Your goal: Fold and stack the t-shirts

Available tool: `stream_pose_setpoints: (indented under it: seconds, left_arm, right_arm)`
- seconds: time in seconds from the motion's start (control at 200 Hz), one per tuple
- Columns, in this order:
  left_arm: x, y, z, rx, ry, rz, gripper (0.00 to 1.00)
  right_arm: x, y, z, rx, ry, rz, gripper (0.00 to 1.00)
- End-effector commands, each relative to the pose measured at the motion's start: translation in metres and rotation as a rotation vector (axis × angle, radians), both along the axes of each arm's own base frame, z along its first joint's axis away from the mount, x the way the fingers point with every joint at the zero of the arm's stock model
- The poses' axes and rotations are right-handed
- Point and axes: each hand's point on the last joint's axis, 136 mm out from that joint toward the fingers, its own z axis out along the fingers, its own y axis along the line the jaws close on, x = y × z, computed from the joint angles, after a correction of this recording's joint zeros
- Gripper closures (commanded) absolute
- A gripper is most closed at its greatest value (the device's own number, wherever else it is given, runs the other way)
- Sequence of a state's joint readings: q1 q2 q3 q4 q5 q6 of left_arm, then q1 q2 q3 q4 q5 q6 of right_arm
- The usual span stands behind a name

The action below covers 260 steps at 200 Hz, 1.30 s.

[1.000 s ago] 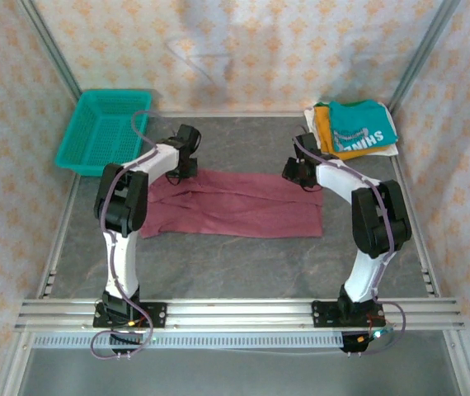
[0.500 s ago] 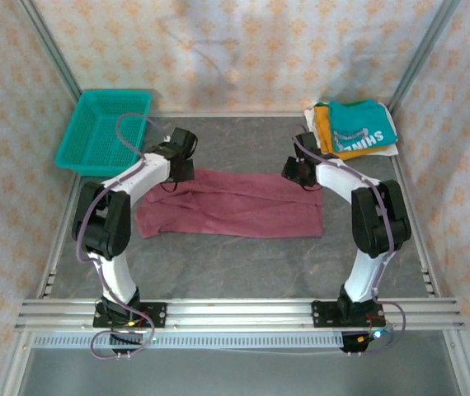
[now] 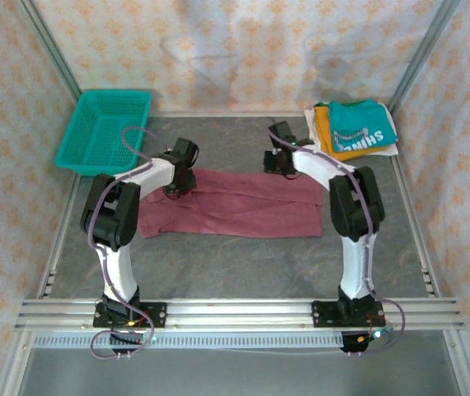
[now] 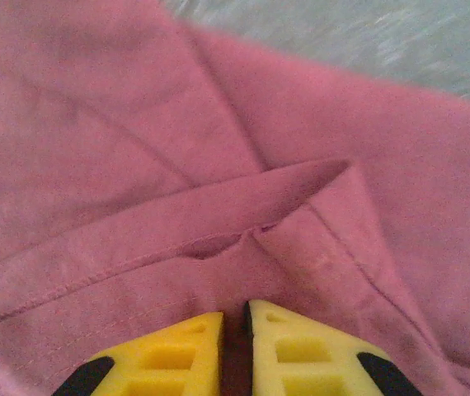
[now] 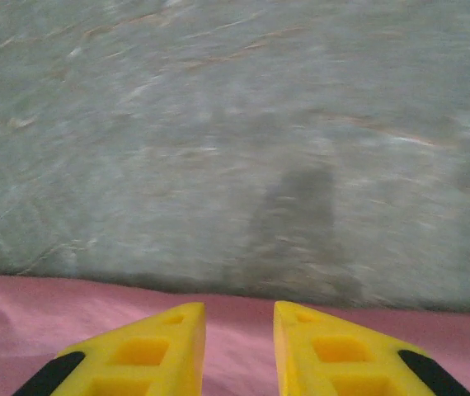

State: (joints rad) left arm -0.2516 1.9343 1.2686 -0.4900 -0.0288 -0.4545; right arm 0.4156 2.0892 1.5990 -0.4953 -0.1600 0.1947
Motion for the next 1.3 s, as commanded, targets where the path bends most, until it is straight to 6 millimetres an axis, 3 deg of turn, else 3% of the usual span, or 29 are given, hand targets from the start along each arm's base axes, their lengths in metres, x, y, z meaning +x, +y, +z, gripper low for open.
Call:
stream_pose_setpoints:
  seconds: [0.0, 0.17, 0.32, 0.465, 0.51, 0.596, 0.721, 0.811, 0.866, 0.921, 1.006, 1.086, 1.191, 1.211, 1.296]
  left_arm:
    - [-0.016, 0.012, 0.007, -0.043, -0.030, 0.123, 0.85]
    - [-0.046, 0.016, -0.007, -0.079, 0.004, 0.176, 0.86]
    - [-0.046, 0.014, -0.013, -0.082, -0.002, 0.160, 0.86]
    - [-0.011, 0.012, -0.004, -0.034, -0.039, 0.105, 0.88]
    - [0.005, 0.009, 0.005, -0.022, -0.063, 0.073, 0.88]
    - [0.033, 0.004, 0.003, -0.001, -0.074, 0.037, 0.89]
    - [0.078, -0.020, 0.016, -0.007, -0.103, -0.057, 0.91]
    - [0.103, -0.046, 0.028, -0.016, -0.139, -0.135, 0.91]
    - [0.112, -0.061, 0.037, -0.026, -0.163, -0.174, 0.91]
    - [0.117, -0.065, 0.048, -0.032, -0.190, -0.175, 0.92]
    - [0.114, -0.060, 0.069, -0.036, -0.238, -0.137, 0.92]
    - [0.100, -0.048, 0.088, -0.025, -0.276, -0.086, 0.93]
    - [0.072, -0.028, 0.100, 0.003, -0.300, -0.017, 0.95]
    - [0.066, -0.024, 0.109, 0.001, -0.322, -0.003, 0.95]
    - [0.045, -0.007, 0.104, 0.001, -0.308, 0.042, 0.95]
  right_arm:
    - [-0.014, 0.005, -0.027, -0.121, 0.096, 0.083, 0.72]
    - [-0.028, 0.002, -0.059, -0.144, 0.185, 0.085, 0.73]
    - [-0.064, -0.012, -0.077, -0.167, 0.262, 0.078, 0.73]
    - [-0.117, -0.022, -0.085, -0.116, 0.343, 0.040, 0.74]
    - [-0.141, -0.022, -0.087, -0.085, 0.373, 0.026, 0.74]
    - [-0.181, -0.020, -0.090, -0.049, 0.429, 0.004, 0.74]
    - [-0.232, -0.004, -0.092, -0.002, 0.487, -0.002, 0.73]
    - [-0.248, 0.012, -0.084, 0.071, 0.494, -0.025, 0.73]
    - [-0.247, 0.019, -0.075, 0.114, 0.479, -0.042, 0.73]
    - [-0.232, 0.012, -0.060, 0.098, 0.411, -0.089, 0.71]
    - [-0.199, -0.006, -0.033, 0.061, 0.297, -0.151, 0.70]
    - [-0.167, -0.010, -0.011, 0.061, 0.218, -0.160, 0.69]
    - [-0.125, 0.010, 0.013, 0.071, 0.150, -0.068, 0.69]
    - [-0.119, 0.017, 0.015, 0.078, 0.144, -0.045, 0.69]
    - [-0.095, 0.046, 0.021, 0.144, 0.125, 0.036, 0.69]
